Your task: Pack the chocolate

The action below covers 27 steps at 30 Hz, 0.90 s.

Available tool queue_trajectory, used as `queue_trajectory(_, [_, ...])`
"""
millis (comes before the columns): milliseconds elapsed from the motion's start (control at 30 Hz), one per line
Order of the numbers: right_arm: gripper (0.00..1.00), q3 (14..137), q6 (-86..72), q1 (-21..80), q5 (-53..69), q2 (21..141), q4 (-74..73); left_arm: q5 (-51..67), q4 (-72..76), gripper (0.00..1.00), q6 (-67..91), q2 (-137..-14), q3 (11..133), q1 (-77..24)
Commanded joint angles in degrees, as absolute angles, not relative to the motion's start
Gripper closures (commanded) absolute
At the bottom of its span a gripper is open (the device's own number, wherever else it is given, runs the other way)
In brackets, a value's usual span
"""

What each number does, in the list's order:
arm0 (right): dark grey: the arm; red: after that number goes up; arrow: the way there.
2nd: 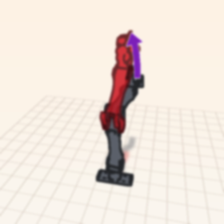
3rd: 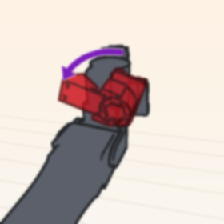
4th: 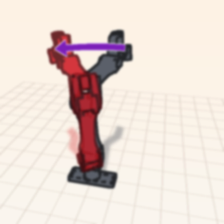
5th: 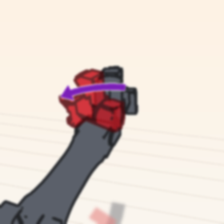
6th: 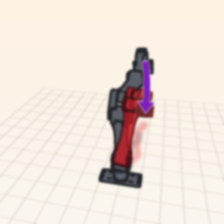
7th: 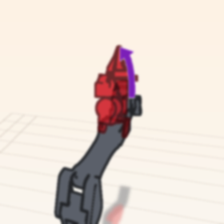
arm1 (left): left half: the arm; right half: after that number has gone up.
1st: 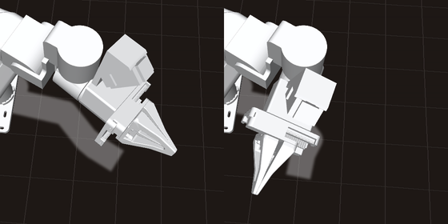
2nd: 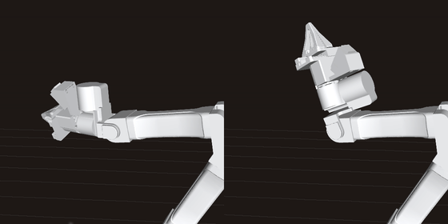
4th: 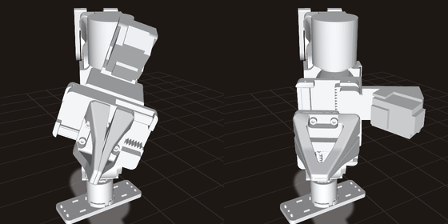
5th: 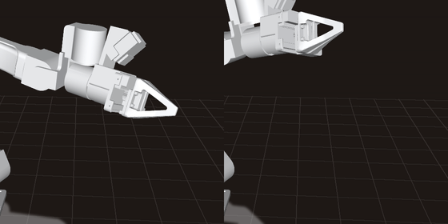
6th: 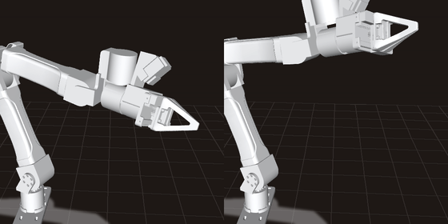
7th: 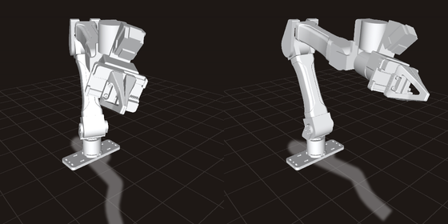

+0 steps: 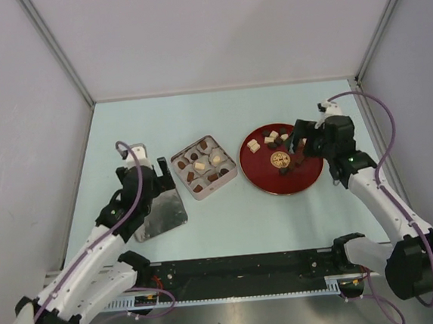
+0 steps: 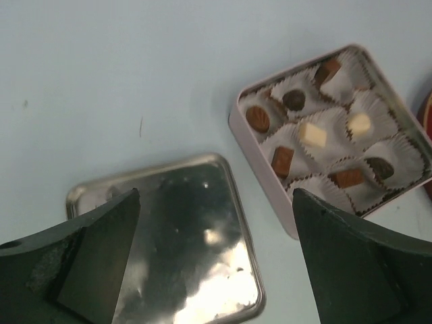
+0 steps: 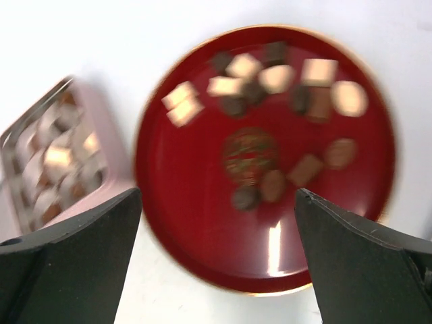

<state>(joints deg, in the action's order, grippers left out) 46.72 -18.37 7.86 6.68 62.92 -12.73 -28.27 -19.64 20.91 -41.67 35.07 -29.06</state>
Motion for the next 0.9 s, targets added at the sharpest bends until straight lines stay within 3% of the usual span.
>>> queue_trajectory(0, [0.0,47.3,-15.3,17.4,2.0,58.0,-11.3,-27.3,-28.4,0.01,29.9,-51.2,40.9,-28.7])
queue_trajectory(233, [0.0,46.6,-12.9,24.1,-4.3,52.7,-14.2,-22.2,-28.0,0.13,36.5,-61.3,41.9,-28.7])
queue_trajectory(400, [0.0,45.4,-12.5,25.6,-5.4,51.2,-14.2,-20.5,-25.8,0.26,38.9,-66.9,41.5,-28.7])
queue_trajectory(467, [0.01,45.2,-12.4,25.9,-5.5,50.8,-14.4,-20.0,-24.5,0.38,39.5,-68.8,41.0,-28.7])
queue_trajectory(567, [0.0,44.5,-12.2,25.9,-6.1,50.3,-14.4,-19.5,-22.8,0.45,39.9,-70.7,40.2,-28.7])
queue_trajectory(867, [0.0,44.0,-11.8,25.9,-6.4,51.0,-14.2,-16.2,-19.0,0.48,41.1,-76.0,38.6,-28.7])
